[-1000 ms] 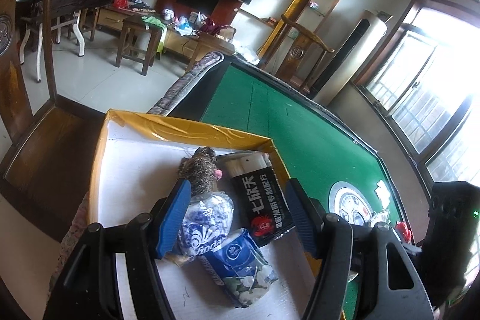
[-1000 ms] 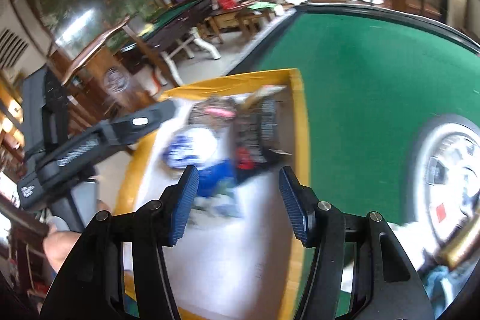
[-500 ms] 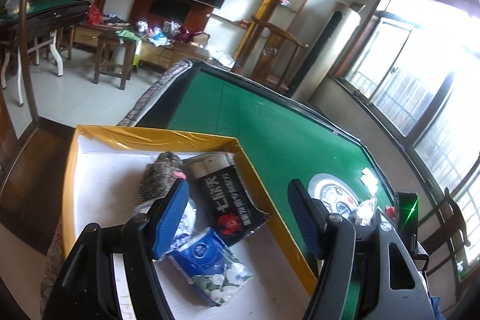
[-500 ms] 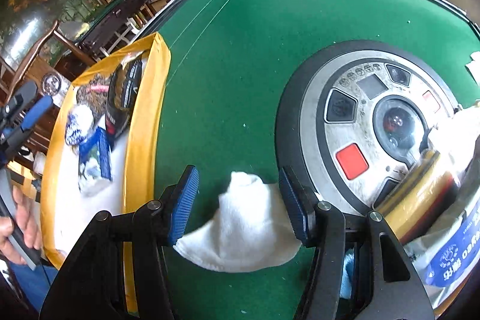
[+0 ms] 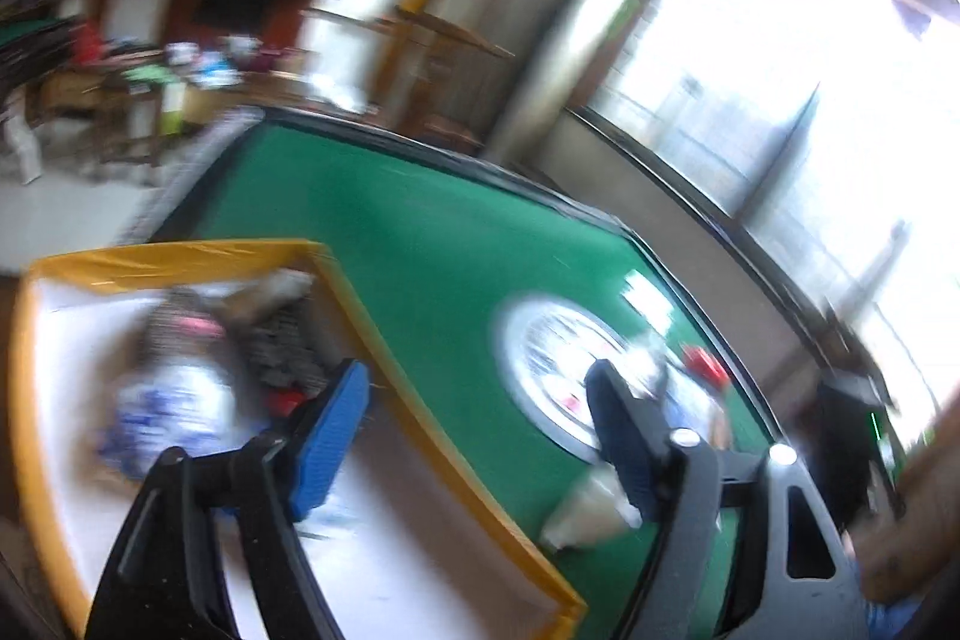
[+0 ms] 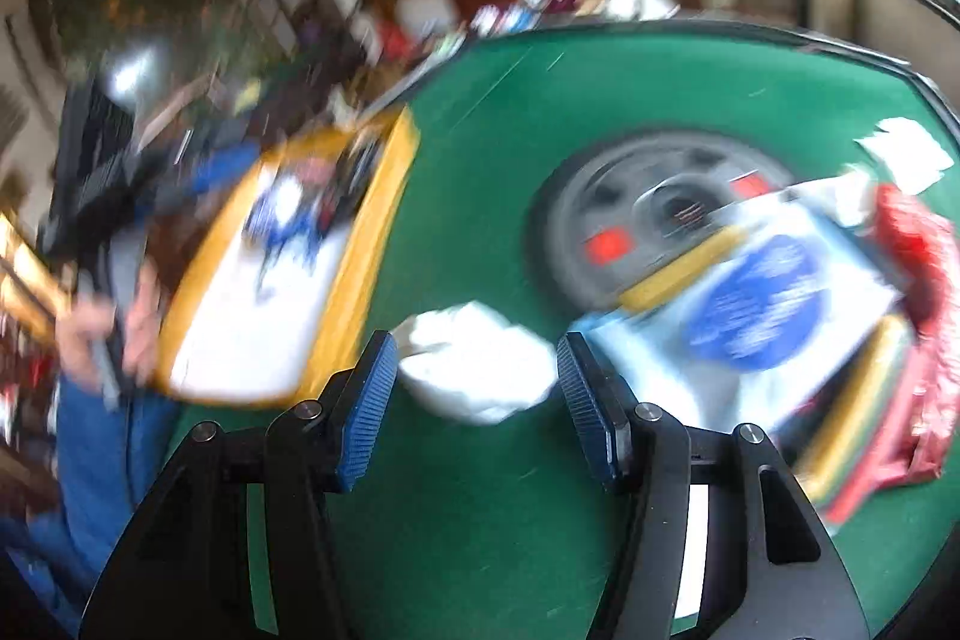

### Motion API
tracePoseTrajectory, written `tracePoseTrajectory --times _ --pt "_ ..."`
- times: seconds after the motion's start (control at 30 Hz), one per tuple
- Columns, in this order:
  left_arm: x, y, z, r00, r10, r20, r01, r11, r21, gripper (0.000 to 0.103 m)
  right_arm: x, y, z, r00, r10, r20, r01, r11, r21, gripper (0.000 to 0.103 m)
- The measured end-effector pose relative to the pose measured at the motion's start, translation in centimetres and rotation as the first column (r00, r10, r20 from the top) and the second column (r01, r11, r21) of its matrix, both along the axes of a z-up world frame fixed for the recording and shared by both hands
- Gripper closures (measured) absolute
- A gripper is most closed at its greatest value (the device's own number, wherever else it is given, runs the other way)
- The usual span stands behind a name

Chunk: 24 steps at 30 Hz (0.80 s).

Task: Organize soft objects
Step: 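Grasp white cloth with left gripper while right gripper grasps colored strip pack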

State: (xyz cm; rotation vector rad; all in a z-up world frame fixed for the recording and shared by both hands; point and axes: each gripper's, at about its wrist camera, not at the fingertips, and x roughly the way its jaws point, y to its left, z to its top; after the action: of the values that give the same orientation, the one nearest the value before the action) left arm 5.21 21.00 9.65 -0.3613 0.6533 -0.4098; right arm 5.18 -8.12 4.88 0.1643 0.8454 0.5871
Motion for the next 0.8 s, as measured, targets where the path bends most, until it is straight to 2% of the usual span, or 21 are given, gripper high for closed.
tracePoseTrajectory --times 0.07,0.13,0.17,0.23,0.3,0.4,0.47,0.6,0.67,0.77,0.8 --pt "-0.2 -2.5 0.0 0.996 -0.091 0.003 0.09 0.996 0.024 0.025 1.0 -3.0 0.0 0.998 -0.049 -0.025 0.052 0.989 0.136 0.046" --pt "-0.1 -5.5 -0.5 0.982 -0.189 -0.016 0.189 0.982 0.009 0.025 1.6 -4.9 0.6 0.996 -0.091 -0.025 0.094 0.969 0.226 0.046" --pt "0.2 -7.2 -1.1 0.97 -0.238 -0.051 0.239 0.971 -0.001 0.025 1.7 -5.8 0.7 0.993 -0.116 -0.022 0.118 0.964 0.239 0.046" --pt "0.2 -9.6 -1.5 0.964 -0.256 -0.077 0.26 0.965 0.044 0.025 1.6 -7.1 0.9 0.986 -0.169 -0.008 0.165 0.953 0.254 0.046" --pt "0.3 -12.3 -2.2 0.957 -0.268 -0.107 0.281 0.952 0.126 0.025 1.8 -8.1 0.9 0.98 -0.195 -0.028 0.195 0.939 0.285 0.046" --pt "0.7 -14.7 -3.6 0.953 -0.251 -0.17 0.281 0.941 0.19 0.025 2.3 -8.7 0.9 0.973 -0.221 -0.059 0.228 0.918 0.324 0.046" --pt "0.9 -16.4 -4.9 0.949 -0.24 -0.204 0.29 0.918 0.27 0.025 2.4 -9.2 1.0 0.967 -0.245 -0.065 0.253 0.917 0.31 0.046" --pt "1.3 -18.3 -6.5 0.966 -0.154 -0.207 0.234 0.862 0.449 0.025 2.2 -10.7 1.2 0.948 -0.311 -0.07 0.318 0.907 0.275 0.046" --pt "1.9 -18.6 -7.4 0.969 -0.128 -0.213 0.217 0.854 0.473 0.025 2.1 -11.7 1.1 0.92 -0.379 -0.095 0.391 0.892 0.227 0.046" --pt "2.3 -19.4 -8.9 0.957 -0.146 -0.249 0.246 0.865 0.438 0.027 2.0 -13.8 0.4 0.868 -0.477 -0.142 0.493 0.862 0.117 0.047" --pt "2.2 -19.9 -9.3 0.956 -0.159 -0.246 0.257 0.858 0.445 0.03 2.0 -14.2 0.2 0.86 -0.488 -0.151 0.504 0.858 0.097 0.047"
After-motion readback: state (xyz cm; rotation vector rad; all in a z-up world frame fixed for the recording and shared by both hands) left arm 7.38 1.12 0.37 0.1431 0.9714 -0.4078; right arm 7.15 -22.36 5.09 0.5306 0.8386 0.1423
